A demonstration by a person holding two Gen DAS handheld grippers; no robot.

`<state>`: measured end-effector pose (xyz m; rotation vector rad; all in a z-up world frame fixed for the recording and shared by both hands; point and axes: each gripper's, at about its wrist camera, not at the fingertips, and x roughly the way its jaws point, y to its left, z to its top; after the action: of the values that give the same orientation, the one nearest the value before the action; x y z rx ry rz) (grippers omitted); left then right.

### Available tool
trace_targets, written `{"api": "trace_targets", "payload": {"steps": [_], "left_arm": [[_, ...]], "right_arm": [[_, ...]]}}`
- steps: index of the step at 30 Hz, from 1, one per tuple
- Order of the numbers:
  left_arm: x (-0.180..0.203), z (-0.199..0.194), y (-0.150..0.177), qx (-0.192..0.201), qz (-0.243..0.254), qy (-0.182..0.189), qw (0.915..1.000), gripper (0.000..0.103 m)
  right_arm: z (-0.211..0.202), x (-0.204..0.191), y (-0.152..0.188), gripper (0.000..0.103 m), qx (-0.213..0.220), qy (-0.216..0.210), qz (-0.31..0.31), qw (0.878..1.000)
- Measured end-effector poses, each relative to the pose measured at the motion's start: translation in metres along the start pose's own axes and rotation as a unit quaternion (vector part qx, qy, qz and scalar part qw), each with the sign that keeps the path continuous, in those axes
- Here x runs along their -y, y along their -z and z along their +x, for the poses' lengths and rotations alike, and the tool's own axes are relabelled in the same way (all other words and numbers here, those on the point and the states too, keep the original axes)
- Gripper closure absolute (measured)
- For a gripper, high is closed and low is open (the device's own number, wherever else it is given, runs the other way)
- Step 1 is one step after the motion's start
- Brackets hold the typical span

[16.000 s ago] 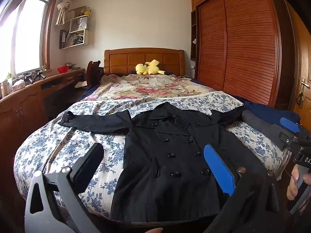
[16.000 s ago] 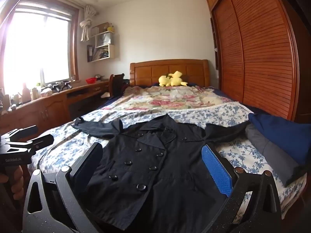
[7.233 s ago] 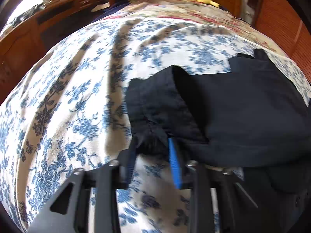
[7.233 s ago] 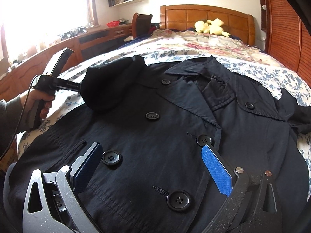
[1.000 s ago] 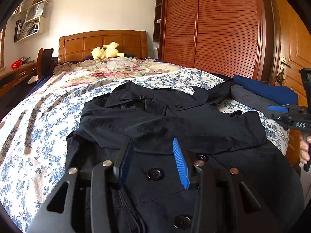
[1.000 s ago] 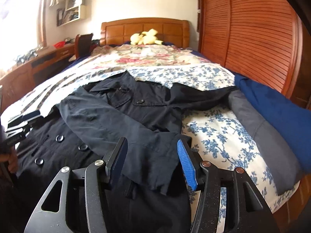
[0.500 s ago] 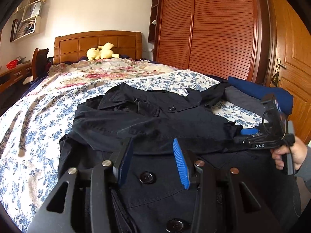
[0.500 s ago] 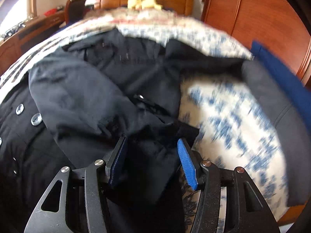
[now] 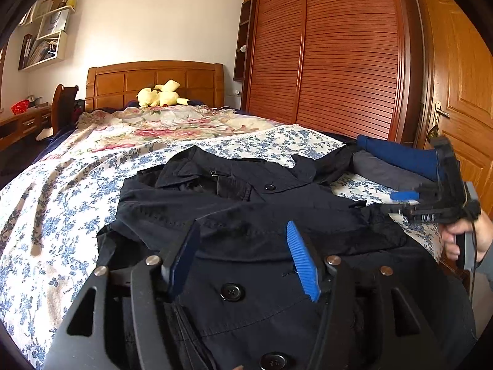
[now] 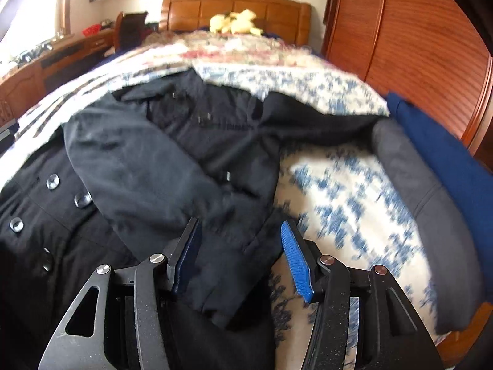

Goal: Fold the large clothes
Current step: 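Move the right gripper to the other sleeve beside the blue pillow, then grasp the sleeve with the right gripper and fold it across the coat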

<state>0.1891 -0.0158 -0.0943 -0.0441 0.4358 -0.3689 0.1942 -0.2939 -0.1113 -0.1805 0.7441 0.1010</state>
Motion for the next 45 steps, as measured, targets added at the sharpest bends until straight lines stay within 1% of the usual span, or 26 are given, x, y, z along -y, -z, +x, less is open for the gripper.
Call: {"api": "trace_targets", "payload": {"steps": [3, 5, 8, 12, 18, 22, 26, 31, 34, 35, 37, 38, 39, 40, 42, 45], "left_arm": [[-0.001, 0.001, 0.000, -0.003, -0.001, -0.004, 1.0000, 0.044], [-0.003, 0.001, 0.002, -0.003, -0.004, -0.003, 1.0000, 0.044], [-0.005, 0.001, 0.003, -0.005, -0.005, -0.009, 0.9999, 0.044], [-0.011, -0.001, 0.006, -0.007, -0.007, -0.018, 0.9998, 0.044], [-0.020, 0.001, 0.013, -0.016, -0.009, -0.034, 0.9992, 0.044], [-0.025, 0.006, 0.018, -0.026, -0.011, -0.041, 0.9988, 0.044], [-0.027, 0.012, 0.022, -0.035, -0.009, -0.041, 0.9985, 0.044], [-0.030, 0.018, 0.024, -0.045, -0.011, -0.038, 0.9982, 0.044], [-0.031, 0.020, 0.026, -0.048, -0.012, -0.032, 0.9982, 0.044], [-0.031, 0.021, 0.026, -0.049, -0.012, -0.030, 0.9983, 0.044], [-0.031, 0.023, 0.027, -0.052, -0.012, -0.028, 0.9982, 0.044], [-0.032, 0.024, 0.027, -0.053, -0.012, -0.027, 0.9981, 0.044], [-0.032, 0.025, 0.028, -0.055, -0.012, -0.026, 0.9981, 0.044], [-0.032, 0.026, 0.028, -0.057, -0.013, -0.026, 0.9979, 0.044], [-0.032, 0.027, 0.028, -0.060, -0.013, -0.025, 0.9978, 0.044], [-0.033, 0.029, 0.028, -0.063, -0.013, -0.026, 0.9976, 0.044]], "right_arm": [[-0.001, 0.005, -0.017, 0.040, 0.015, 0.005, 0.000, 1.000], [0.005, 0.011, -0.030, 0.037, 0.020, 0.007, -0.001, 1.000], [0.022, 0.020, -0.045, 0.037, 0.015, 0.014, -0.004, 1.000], [0.049, 0.038, -0.060, 0.037, -0.003, 0.026, 0.003, 1.000], [0.096, 0.074, -0.085, 0.037, -0.028, 0.047, 0.046, 0.997], [0.122, 0.092, -0.099, 0.037, -0.041, 0.046, 0.075, 0.995], [0.144, 0.106, -0.106, 0.037, -0.060, 0.052, 0.097, 0.992], [0.171, 0.126, -0.108, 0.037, -0.093, 0.059, 0.136, 0.985], [0.184, 0.134, -0.109, 0.037, -0.112, 0.063, 0.144, 0.981], [0.189, 0.137, -0.108, 0.039, -0.120, 0.061, 0.148, 0.980], [0.195, 0.138, -0.108, 0.047, -0.128, 0.059, 0.152, 0.978], [0.198, 0.136, -0.108, 0.062, -0.132, 0.059, 0.149, 0.978], [0.199, 0.133, -0.109, 0.084, -0.133, 0.062, 0.138, 0.979], [0.198, 0.129, -0.112, 0.093, -0.129, 0.067, 0.127, 0.981], [0.187, 0.120, -0.119, 0.099, -0.099, 0.066, 0.104, 0.987], [0.165, 0.106, -0.136, 0.101, -0.048, 0.047, 0.084, 0.994]]}}
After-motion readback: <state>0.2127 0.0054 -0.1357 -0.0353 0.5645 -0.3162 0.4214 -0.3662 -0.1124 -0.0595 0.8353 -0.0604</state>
